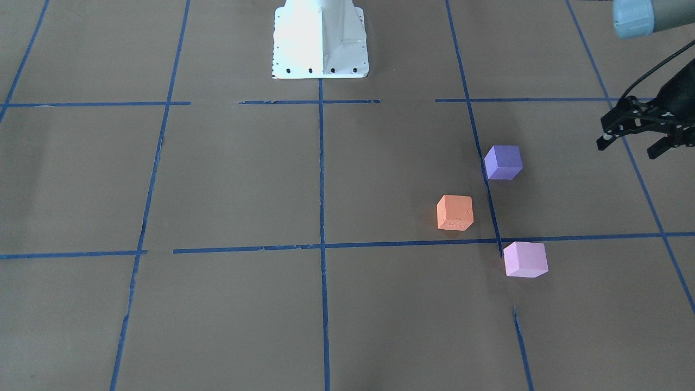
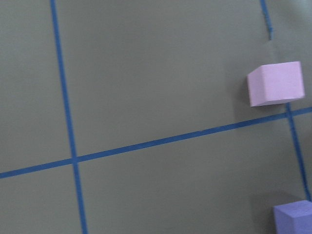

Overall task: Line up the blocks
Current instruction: 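Move the left gripper over the orange cube and lower it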

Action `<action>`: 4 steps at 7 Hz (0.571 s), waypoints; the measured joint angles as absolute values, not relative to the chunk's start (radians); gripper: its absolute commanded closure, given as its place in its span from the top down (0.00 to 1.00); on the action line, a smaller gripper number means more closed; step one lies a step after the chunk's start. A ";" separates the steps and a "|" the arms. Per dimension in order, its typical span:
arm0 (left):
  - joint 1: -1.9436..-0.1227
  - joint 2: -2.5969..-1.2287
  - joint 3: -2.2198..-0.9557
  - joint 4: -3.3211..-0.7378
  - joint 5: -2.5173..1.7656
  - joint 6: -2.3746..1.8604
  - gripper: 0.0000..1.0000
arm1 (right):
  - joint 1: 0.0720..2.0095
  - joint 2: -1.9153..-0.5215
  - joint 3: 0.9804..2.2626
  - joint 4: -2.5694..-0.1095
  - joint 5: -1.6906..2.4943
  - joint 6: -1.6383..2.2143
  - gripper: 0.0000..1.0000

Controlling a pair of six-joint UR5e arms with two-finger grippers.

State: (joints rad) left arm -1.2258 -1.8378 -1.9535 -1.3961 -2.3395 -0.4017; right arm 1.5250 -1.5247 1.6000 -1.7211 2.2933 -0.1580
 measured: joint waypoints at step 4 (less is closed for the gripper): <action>-1.017 -1.931 -1.908 -1.426 -2.331 -0.637 1.00 | 1.525 -1.525 1.600 -1.721 2.293 -0.158 1.00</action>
